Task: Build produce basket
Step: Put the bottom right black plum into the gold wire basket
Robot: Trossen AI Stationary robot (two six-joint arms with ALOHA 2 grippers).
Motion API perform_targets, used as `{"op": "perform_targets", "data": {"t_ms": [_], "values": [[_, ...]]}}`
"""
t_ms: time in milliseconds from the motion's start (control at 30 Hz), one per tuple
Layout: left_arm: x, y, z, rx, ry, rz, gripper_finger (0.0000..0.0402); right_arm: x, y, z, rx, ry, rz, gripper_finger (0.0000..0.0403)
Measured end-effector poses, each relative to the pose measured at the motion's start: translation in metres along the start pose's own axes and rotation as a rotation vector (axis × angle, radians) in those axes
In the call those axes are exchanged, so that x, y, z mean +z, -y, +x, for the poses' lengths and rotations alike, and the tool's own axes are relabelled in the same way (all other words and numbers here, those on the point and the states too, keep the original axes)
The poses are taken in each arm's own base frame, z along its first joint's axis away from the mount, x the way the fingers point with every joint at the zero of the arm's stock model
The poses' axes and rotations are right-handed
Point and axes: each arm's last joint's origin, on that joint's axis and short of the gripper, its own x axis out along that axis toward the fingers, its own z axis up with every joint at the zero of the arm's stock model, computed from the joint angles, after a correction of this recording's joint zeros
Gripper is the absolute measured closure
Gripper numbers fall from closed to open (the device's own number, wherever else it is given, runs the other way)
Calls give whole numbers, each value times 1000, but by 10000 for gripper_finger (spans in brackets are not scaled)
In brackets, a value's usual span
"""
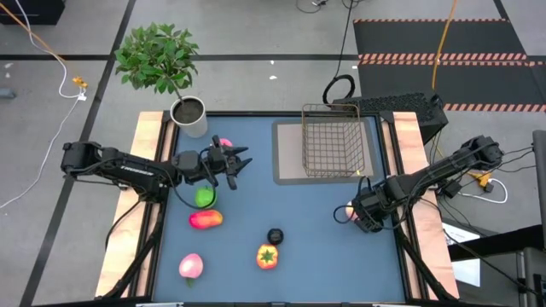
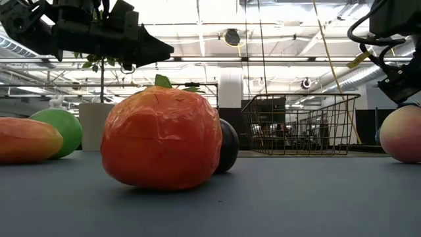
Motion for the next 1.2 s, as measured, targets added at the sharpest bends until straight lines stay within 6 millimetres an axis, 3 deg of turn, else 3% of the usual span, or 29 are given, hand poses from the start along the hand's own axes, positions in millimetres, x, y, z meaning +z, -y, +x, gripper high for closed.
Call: {"op": "perform_targets", "data": {"t_ms": [1200], "values": [[-1,0,0,-1,-12,44,211,1,1,0,-26,73,-1,145]]}}
